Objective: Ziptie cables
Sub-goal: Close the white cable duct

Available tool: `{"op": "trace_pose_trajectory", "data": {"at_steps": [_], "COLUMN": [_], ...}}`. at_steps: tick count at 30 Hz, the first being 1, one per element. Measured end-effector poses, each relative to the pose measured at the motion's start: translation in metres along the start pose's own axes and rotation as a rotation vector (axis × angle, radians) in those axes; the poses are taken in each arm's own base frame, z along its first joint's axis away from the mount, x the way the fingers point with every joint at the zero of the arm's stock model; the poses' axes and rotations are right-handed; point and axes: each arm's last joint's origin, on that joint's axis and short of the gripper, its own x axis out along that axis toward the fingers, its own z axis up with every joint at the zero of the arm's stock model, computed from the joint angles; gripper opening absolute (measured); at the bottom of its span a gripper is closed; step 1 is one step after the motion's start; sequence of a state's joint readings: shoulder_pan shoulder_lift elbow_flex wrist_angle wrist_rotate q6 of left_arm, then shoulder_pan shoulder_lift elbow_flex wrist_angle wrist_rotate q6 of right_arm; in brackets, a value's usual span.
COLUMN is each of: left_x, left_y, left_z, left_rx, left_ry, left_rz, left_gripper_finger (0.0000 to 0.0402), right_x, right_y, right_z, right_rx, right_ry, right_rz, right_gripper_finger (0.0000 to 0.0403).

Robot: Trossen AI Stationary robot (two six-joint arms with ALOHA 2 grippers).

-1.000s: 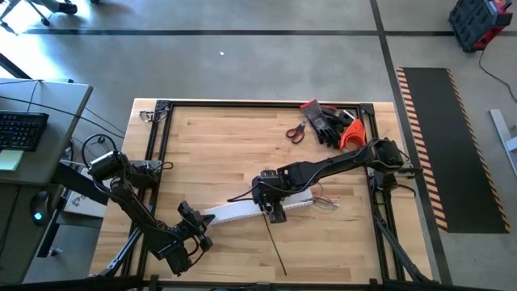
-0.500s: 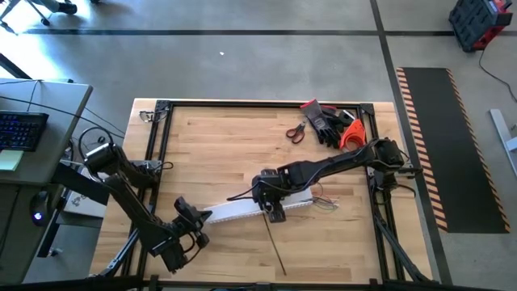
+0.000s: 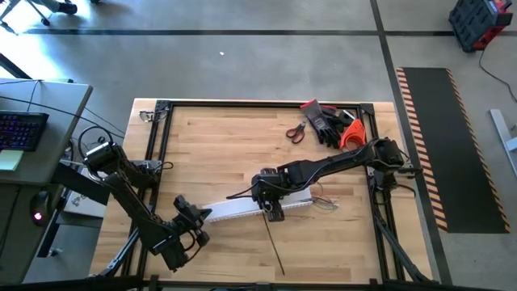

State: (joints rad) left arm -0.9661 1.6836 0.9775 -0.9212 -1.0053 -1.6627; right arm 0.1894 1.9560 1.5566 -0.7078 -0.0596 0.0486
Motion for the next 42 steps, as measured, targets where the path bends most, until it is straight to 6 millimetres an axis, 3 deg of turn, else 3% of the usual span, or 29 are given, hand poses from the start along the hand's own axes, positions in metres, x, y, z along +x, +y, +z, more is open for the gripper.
{"op": "trace_pose_trajectory", "data": {"at_steps": [28, 42], "left_x": [0.001, 0.011], "left_y": [0.000, -0.008], "left_z": [0.000, -0.017], "left_rx": [-0.006, 0.014], "left_ry": [0.028, 0.034], "left_rz": [0.004, 0.020], "left_gripper_finger": [0.0000, 0.0000], "right_x": [-0.001, 0.005], "right_y": [-0.006, -0.006], "right_z": [-0.001, -0.003], "right_rx": [0.079, 0.063], "right_ry": [0.020, 0.039], "right_rz": [0.055, 0.054], "right_gripper_finger": [0.0211, 0.0211]}}
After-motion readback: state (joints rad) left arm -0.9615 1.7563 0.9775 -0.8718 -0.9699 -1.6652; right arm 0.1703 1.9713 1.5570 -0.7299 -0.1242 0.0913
